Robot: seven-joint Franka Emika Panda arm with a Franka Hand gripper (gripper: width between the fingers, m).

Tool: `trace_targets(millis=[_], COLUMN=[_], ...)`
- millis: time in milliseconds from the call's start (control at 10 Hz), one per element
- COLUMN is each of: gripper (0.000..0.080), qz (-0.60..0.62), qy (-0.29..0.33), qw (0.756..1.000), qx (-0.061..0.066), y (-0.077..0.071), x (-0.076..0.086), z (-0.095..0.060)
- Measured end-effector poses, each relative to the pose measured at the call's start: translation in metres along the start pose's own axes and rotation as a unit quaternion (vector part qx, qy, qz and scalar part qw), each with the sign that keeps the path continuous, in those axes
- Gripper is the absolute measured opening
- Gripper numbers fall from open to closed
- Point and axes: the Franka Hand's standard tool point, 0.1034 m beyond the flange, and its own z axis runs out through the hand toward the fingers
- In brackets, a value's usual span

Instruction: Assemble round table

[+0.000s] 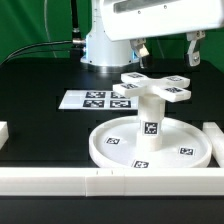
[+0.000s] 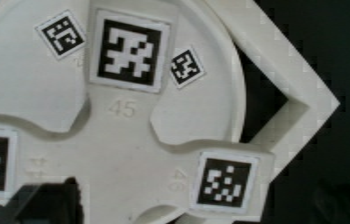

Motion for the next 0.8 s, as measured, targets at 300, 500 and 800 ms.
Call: trace_targets(millis=[300, 500, 800], gripper=[0.0649, 0.0649, 0.0649], qz=[-0.226, -0.33, -0.438], qy=[0.015, 0.009, -0.002], qw=[0.973, 0.942, 0.896], qx=[-0.04, -0.059, -0.07], y=[-0.006, -0.011, -0.013], x=[-0.004, -0.01, -0.012], z=[0.0, 0.002, 0.007])
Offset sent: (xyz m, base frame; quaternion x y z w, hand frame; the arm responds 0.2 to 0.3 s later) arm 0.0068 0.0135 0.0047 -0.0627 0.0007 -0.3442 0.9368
